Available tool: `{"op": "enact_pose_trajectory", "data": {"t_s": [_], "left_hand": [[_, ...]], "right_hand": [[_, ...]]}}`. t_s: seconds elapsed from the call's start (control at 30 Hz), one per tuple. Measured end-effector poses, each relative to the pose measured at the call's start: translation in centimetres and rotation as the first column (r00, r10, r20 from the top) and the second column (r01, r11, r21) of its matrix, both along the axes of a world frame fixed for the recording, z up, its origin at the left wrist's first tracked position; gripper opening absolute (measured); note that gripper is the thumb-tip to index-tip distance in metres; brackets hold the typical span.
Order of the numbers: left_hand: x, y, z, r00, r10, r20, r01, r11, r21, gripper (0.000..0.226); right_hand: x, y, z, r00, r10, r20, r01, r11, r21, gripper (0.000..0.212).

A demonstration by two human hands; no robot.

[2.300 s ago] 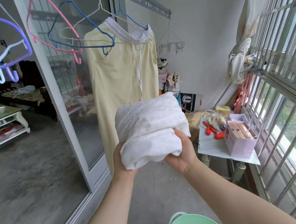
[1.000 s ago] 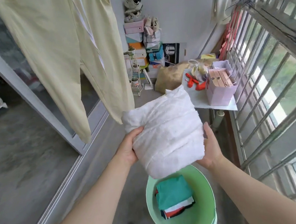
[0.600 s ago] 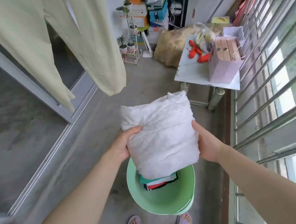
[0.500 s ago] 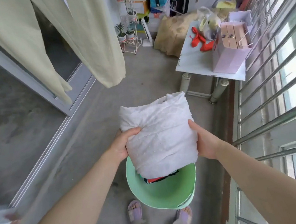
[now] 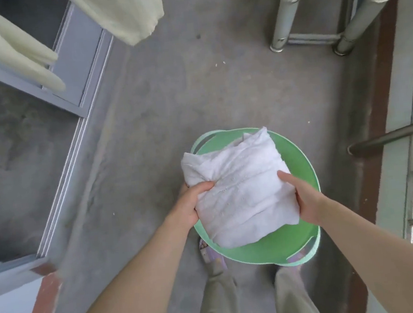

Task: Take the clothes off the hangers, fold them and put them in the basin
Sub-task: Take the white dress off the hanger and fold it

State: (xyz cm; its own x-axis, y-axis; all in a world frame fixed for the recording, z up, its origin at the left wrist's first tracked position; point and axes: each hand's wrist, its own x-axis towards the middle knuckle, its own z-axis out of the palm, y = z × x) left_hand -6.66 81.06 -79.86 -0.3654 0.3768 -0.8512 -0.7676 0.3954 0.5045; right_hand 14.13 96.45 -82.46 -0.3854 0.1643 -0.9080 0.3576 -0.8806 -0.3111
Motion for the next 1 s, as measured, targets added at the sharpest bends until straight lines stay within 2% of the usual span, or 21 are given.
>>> {"op": "enact_pose_trajectory", "data": {"t_s": [0.17, 0.33, 0.43, 0.5, 0.57, 0.67, 0.77, 0.83, 0.93, 1.0], "left_hand": [[0.1, -2.0, -7.8, 0.999, 0.001, 0.037, 0.003, 0.995, -0.096, 0.061], [-0.2, -1.9, -13.2, 0.994, -0.054, 0.097, 0.063, 0.994, -0.091, 0.058], [-0.6, -1.1, -15.7, 0.991, -0.068, 0.111, 0.077, 0.994, -0.075, 0.051], [-1.1, -0.1, -17.2, 0.990, -0.076, 0.118, 0.080, 0.996, -0.032, 0.046], [-2.0, 1.1, -19.0, 0.991, -0.059, 0.117, 0.057, 0.998, 0.015, 0.054], [-3.3, 3.0, -21.8, 0.999, 0.005, 0.051, -0.007, 0.999, 0.040, 0.065], [-3.8, 3.8, -24.5, 0.994, 0.081, -0.071, -0.089, 0.989, -0.117, 0.043], [-3.5, 3.8, -25.8, 0.992, 0.052, -0.115, -0.074, 0.979, -0.190, 0.040], [-2.7, 3.4, -26.6, 0.982, -0.005, -0.189, -0.042, 0.969, -0.245, 0.042], [-2.1, 3.3, -26.1, 0.939, -0.086, -0.334, -0.021, 0.952, -0.304, 0.034]], "right_hand": [[0.8, -3.2, -8.9, 0.992, -0.025, 0.120, 0.030, 0.999, -0.044, 0.054], [0.7, -4.1, -14.0, 0.978, -0.056, 0.202, 0.066, 0.997, -0.044, 0.064], [0.1, -3.5, -16.3, 0.970, -0.082, 0.229, 0.073, 0.996, 0.046, 0.065], [-0.6, -2.9, -17.3, 0.967, -0.099, 0.234, 0.058, 0.983, 0.177, 0.059], [-1.4, -2.0, -18.2, 0.972, -0.106, 0.209, 0.034, 0.945, 0.326, 0.051], [-2.6, -0.9, -19.7, 0.988, -0.075, 0.133, 0.004, 0.884, 0.468, 0.062], [-3.5, -0.7, -21.7, 0.994, 0.029, 0.106, -0.076, 0.875, 0.478, 0.080], [-4.1, -1.3, -22.4, 0.987, 0.097, 0.125, -0.147, 0.856, 0.495, 0.084], [-4.3, -2.4, -22.6, 0.956, 0.122, 0.266, -0.261, 0.768, 0.584, 0.080], [-4.3, -3.1, -22.1, 0.902, 0.102, 0.419, -0.371, 0.679, 0.633, 0.077]]}}
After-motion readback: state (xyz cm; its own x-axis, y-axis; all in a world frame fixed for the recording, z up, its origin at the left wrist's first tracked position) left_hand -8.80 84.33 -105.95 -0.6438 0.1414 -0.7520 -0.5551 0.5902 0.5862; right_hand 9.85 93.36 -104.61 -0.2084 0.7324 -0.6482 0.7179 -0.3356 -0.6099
